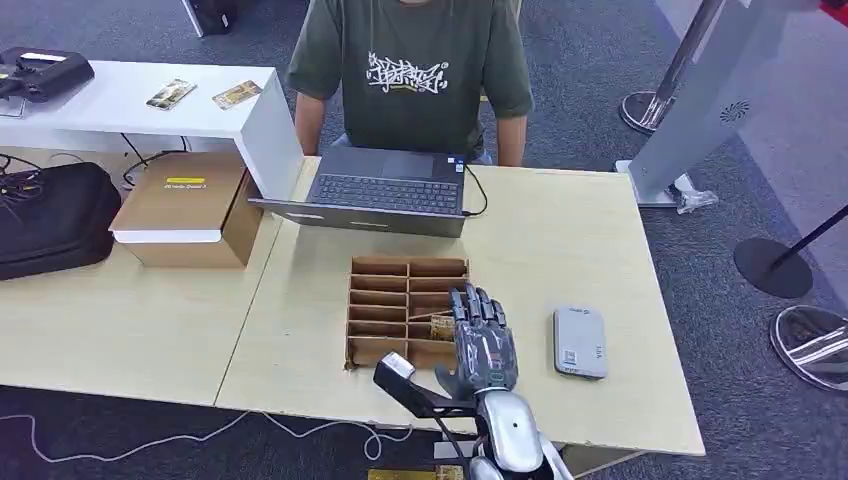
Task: Pass the card to the sensor for recognition and then transmit it.
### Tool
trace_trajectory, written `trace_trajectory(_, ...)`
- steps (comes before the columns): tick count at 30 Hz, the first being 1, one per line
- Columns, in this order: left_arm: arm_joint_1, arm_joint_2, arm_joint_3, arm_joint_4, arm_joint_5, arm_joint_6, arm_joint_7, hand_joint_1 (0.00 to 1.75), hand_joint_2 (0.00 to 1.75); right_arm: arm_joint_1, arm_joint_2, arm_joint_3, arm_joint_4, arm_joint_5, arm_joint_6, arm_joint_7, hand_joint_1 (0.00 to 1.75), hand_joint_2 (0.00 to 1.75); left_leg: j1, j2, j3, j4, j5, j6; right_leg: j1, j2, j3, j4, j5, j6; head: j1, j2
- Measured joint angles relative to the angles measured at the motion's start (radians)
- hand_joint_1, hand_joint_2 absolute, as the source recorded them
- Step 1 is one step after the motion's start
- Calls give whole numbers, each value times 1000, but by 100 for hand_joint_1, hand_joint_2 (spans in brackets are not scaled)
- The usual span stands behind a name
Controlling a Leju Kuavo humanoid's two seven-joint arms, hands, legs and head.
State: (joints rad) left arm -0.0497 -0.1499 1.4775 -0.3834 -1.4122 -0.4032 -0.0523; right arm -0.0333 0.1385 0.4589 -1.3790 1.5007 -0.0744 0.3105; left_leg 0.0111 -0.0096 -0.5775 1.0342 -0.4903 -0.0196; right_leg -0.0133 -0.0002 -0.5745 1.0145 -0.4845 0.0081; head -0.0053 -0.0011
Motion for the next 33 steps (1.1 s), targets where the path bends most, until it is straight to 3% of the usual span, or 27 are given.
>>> trace_trajectory(15, -1, 0, 0, 0, 0, 0, 0, 0, 0, -38, 19, 16, 2, 18, 5, -35, 0, 175, 0, 0, 0, 0, 0, 0, 0, 0, 0, 0, 0, 0, 0, 0)
trace_trajectory(30, 0, 0, 0, 0, 6, -4, 0, 0, 0, -22, 19, 43, -14, 36, 41, 0, 0, 175, 0, 0, 0, 0, 0, 0, 0, 0, 0, 0, 0, 0, 0, 0)
trace_trajectory(33, 0, 0, 0, 0, 6, -3, 0, 0, 0, -10, 13, 44, -52, 39, 80, -11, 0, 175, 0, 0, 0, 0, 0, 0, 0, 0, 0, 0, 0, 0, 0, 0)
